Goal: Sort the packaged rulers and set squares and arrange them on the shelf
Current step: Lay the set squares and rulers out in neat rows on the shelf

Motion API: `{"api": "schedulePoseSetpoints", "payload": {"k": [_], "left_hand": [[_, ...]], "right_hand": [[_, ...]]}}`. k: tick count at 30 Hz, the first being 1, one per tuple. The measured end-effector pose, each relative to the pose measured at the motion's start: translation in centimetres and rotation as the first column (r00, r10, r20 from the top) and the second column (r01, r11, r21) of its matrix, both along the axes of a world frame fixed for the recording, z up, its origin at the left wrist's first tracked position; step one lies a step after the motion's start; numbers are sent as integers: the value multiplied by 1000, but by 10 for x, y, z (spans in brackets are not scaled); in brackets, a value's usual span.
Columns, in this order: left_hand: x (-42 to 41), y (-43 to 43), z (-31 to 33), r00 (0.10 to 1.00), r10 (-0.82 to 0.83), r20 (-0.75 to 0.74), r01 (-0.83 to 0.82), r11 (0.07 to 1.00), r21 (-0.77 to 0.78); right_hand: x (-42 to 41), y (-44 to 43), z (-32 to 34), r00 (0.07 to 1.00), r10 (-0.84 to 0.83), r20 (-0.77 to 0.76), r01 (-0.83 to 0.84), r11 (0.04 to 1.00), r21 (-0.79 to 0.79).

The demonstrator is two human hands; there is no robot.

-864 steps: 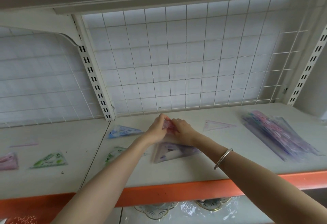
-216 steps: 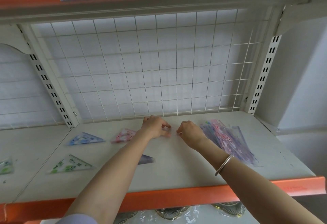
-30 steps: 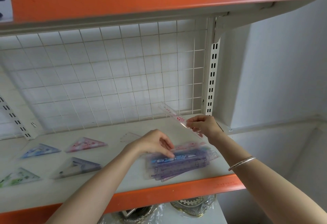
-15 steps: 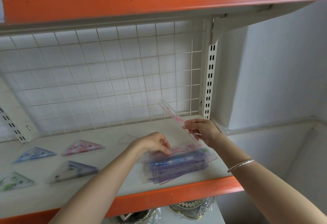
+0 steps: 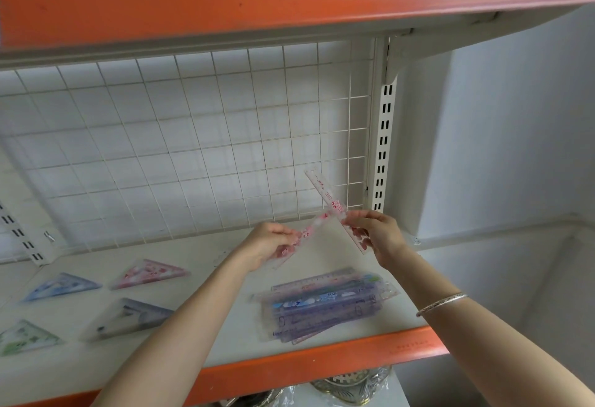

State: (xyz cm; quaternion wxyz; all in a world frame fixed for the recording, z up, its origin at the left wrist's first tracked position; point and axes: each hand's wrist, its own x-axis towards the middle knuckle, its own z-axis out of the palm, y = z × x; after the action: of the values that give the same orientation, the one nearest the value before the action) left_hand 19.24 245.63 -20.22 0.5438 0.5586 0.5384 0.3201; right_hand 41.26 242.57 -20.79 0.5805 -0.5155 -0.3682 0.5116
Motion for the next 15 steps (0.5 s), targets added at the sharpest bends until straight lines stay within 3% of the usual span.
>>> {"api": "schedulePoseSetpoints", "payload": {"k": [11, 13, 15], "left_hand": [[7, -11, 12, 959, 65, 276, -40, 995, -96], [6, -11, 14, 970, 74, 231, -61, 996, -66], [3, -8, 14, 995, 64, 81, -67, 997, 36]], "right_hand": [[-16, 0, -5, 995, 98, -27, -99, 995, -25], [-18, 0, -2, 995, 98, -9, -98, 995, -18], [-18, 1, -1, 997, 60, 43, -61, 998, 20]]}}
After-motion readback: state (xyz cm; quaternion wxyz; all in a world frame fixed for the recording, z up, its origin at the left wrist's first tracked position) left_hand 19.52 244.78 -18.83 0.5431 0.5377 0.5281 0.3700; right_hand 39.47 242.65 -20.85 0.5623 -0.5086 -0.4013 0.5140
